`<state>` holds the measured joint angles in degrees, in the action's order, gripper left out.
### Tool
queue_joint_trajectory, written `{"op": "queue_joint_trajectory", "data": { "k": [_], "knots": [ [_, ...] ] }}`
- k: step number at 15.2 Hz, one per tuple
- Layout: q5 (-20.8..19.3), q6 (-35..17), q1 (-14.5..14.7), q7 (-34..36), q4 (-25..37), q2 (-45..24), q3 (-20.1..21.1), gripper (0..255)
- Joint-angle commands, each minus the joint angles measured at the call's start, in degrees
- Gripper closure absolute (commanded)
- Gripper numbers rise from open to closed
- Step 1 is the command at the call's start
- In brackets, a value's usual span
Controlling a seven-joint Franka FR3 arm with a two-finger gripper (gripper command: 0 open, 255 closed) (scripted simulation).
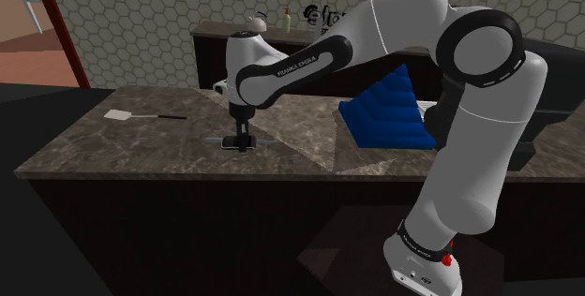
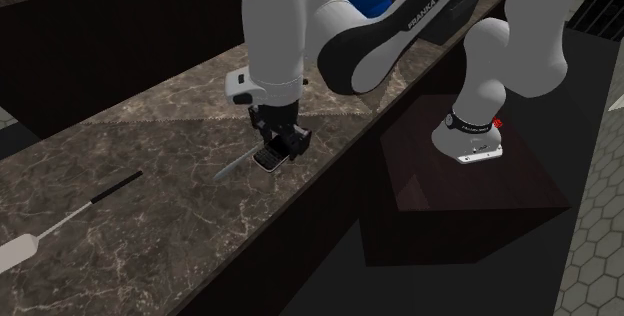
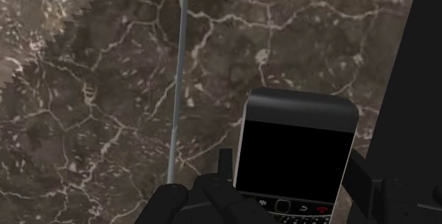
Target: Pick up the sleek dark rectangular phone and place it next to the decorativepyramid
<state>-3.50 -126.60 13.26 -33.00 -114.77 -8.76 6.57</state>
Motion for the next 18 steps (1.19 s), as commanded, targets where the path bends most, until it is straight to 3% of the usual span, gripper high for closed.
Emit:
{"op": "queue_joint_trajectory", "data": {
  "k": [1, 18],
  "knots": [
    [0.1, 1.6, 0.0, -0.1, 0.9, 0.7, 0.0, 255],
    [1.0, 13.9, 0.0, -0.9, 9.5, 4.4, 0.2, 255]
  ]
}}
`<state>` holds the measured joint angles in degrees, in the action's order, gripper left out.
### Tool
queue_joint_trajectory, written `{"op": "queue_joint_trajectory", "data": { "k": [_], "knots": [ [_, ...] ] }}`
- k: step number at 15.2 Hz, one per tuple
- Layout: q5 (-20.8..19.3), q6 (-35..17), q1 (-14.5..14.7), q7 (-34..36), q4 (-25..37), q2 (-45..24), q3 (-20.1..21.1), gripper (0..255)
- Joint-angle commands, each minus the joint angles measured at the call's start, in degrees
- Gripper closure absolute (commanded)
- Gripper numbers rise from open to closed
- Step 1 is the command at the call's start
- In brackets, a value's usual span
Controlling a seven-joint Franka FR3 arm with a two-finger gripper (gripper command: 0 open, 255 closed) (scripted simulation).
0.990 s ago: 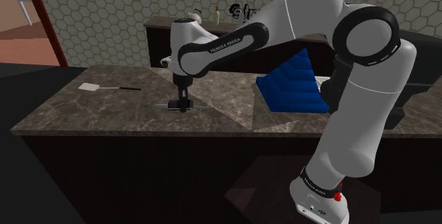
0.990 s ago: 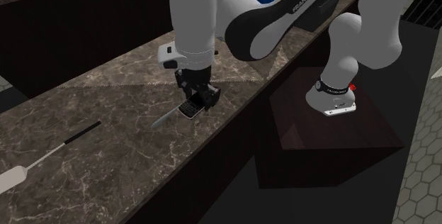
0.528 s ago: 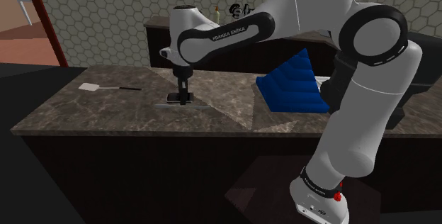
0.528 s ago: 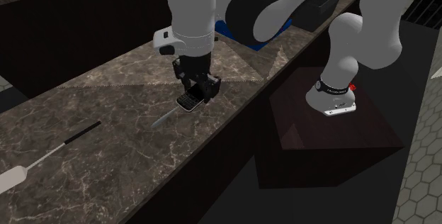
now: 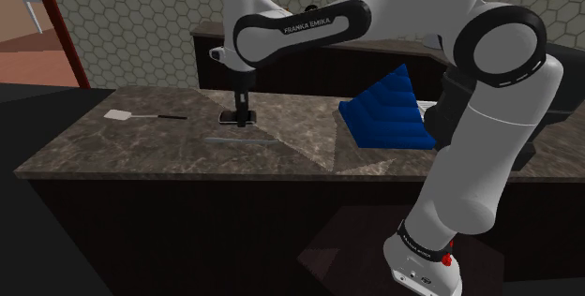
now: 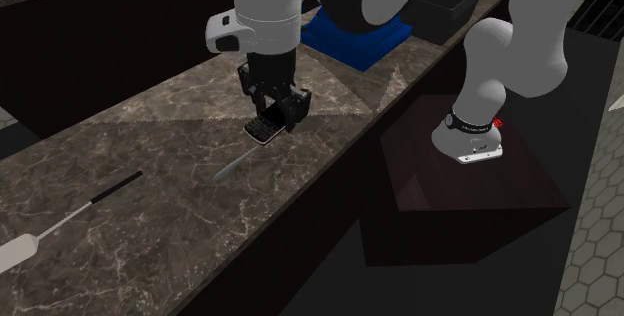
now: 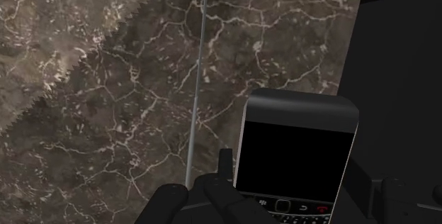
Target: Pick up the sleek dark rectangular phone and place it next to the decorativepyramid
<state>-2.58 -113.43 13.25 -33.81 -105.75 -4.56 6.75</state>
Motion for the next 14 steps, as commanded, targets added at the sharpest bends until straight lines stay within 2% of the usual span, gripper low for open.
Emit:
{"op": "queue_joint_trajectory", "data": {
  "k": [1, 14],
  "knots": [
    [0.1, 1.5, 0.0, -0.2, 1.1, 0.3, 0.0, 255],
    [0.2, 11.4, 0.0, -0.5, 10.6, 0.7, 0.0, 255]
  ]
}}
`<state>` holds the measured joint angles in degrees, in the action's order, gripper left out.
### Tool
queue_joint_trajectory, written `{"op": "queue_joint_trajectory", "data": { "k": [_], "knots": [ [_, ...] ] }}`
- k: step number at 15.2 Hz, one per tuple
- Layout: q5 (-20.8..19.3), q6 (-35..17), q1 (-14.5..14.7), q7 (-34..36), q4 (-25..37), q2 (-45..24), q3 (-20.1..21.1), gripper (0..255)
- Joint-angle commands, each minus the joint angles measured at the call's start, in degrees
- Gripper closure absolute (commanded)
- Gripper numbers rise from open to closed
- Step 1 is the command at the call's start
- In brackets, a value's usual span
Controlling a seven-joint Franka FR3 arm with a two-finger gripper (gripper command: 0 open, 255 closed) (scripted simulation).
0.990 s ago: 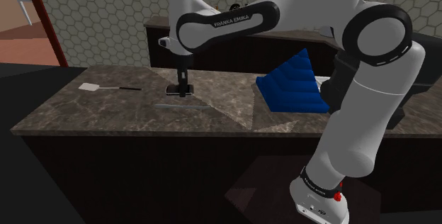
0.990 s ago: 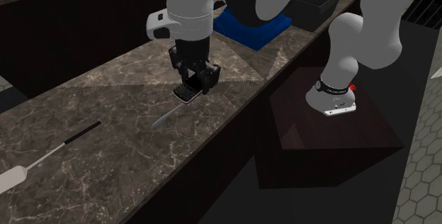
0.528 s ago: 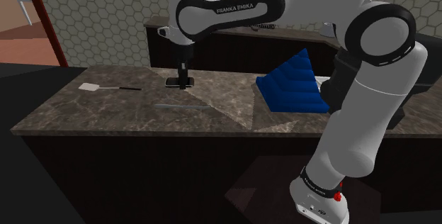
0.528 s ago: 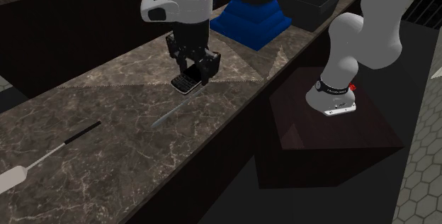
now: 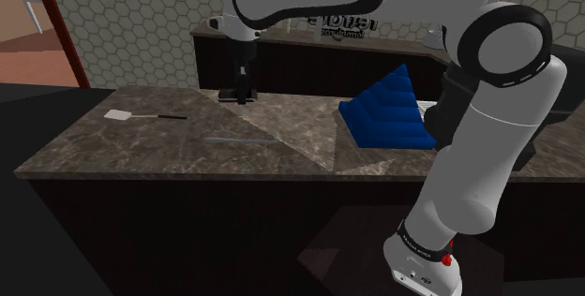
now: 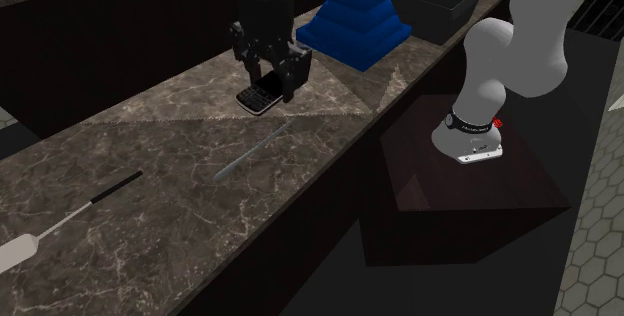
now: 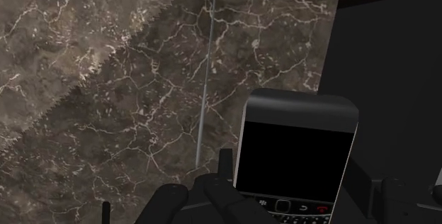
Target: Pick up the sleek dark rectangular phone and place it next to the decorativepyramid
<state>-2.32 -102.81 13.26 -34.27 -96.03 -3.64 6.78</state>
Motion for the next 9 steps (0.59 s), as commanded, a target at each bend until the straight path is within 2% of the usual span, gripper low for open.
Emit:
{"op": "queue_joint_trajectory", "data": {
  "k": [1, 9],
  "knots": [
    [0.0, 1.5, 0.0, -0.1, 1.8, -0.3, 0.0, 255],
    [-0.1, 8.0, 0.1, -0.2, 9.3, -1.3, 0.1, 255]
  ]
}}
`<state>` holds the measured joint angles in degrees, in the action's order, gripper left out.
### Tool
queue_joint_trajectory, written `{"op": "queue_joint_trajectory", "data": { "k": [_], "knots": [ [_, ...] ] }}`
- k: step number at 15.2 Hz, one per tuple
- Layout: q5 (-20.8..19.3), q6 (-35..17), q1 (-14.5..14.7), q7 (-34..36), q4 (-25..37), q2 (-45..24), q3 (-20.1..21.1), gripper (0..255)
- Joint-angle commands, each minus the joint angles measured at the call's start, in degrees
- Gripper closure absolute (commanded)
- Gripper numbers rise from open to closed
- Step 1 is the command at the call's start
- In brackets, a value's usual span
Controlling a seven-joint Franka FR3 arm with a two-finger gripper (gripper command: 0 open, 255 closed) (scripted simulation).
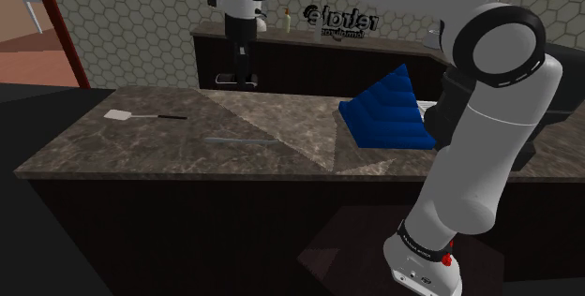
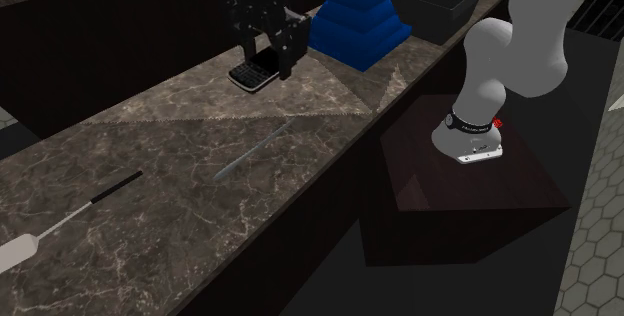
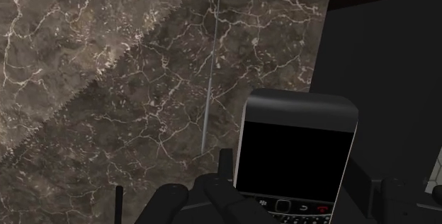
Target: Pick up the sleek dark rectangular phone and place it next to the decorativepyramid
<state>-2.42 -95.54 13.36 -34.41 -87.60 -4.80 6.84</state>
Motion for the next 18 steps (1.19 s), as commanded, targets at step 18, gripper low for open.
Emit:
{"op": "queue_joint_trajectory", "data": {
  "k": [18],
  "knots": [
    [-1.0, 17.3, 0.8, 0.0, 24.2, -7.1, 0.3, 255]
  ]
}}
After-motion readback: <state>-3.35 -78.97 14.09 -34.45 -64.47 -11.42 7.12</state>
